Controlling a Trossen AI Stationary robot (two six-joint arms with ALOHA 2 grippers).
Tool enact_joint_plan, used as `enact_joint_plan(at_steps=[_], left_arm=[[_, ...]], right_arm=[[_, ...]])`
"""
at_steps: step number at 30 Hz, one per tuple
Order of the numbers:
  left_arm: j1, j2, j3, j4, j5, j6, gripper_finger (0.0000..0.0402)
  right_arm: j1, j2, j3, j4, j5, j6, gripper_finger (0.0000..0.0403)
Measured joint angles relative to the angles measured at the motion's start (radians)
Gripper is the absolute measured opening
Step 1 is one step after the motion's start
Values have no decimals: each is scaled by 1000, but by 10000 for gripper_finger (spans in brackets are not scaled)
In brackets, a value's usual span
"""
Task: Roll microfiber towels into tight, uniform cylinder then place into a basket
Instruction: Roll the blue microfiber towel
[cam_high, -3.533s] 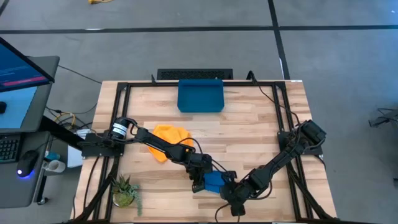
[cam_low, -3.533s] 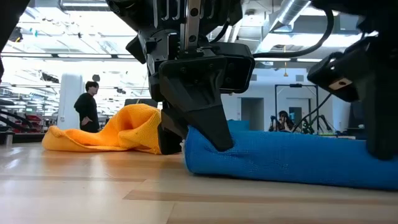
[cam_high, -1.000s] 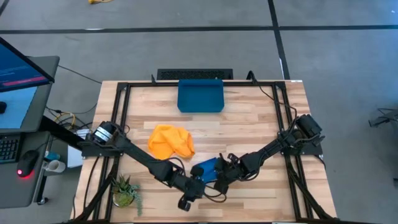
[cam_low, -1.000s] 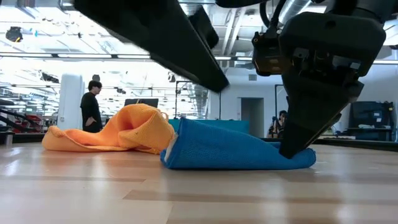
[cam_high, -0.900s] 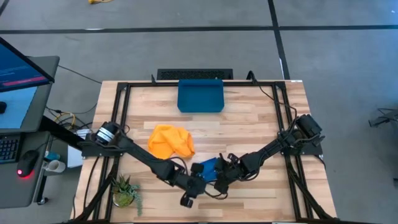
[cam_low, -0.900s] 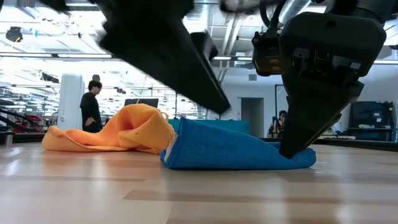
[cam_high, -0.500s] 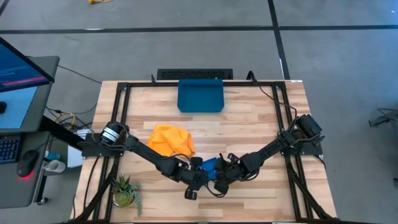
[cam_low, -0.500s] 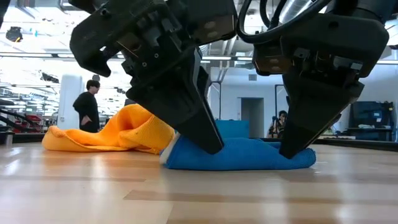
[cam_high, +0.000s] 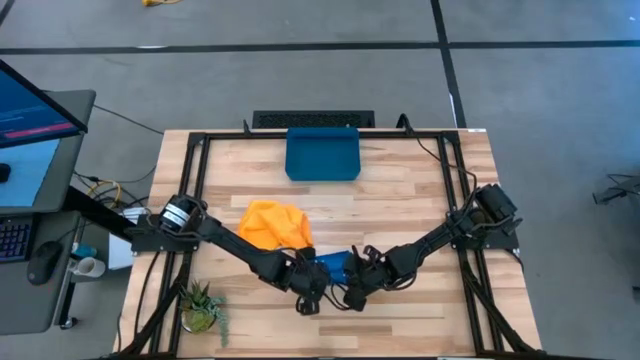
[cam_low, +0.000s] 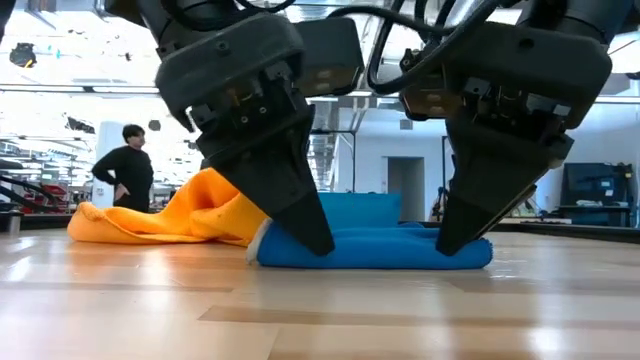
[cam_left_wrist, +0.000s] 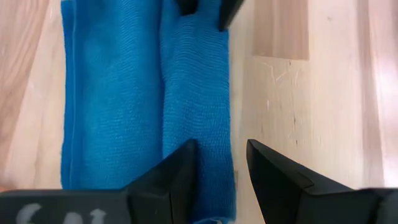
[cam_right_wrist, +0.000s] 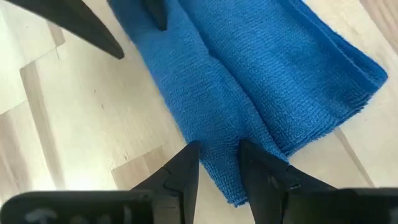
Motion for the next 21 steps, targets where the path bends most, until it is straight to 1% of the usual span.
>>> enact_joint_plan(at_steps=[4, 7, 12, 14, 16, 19, 21], left_arm=[[10, 0, 0, -25, 13, -57, 139], [22, 0, 0, -28, 56, -54, 139], [35, 1, -2, -30, 86, -48, 139], [36, 2, -3, -37, 86, -48, 139], [36, 2, -3, -37, 84, -48, 139], [36, 2, -4, -35, 82, -48, 139], [36, 2, -5, -31, 81, -48, 139]], right_arm=[[-6, 0, 1, 10, -43, -37, 147], [-7, -6, 2, 1, -51, -83, 155], [-3, -81, -3, -91, -37, -171, 162], [-2, -134, -2, -133, -8, -220, 162], [8, -185, -2, -214, 38, -282, 160], [53, -235, -2, -298, 133, -391, 156], [92, -253, 0, -303, 179, -449, 153]])
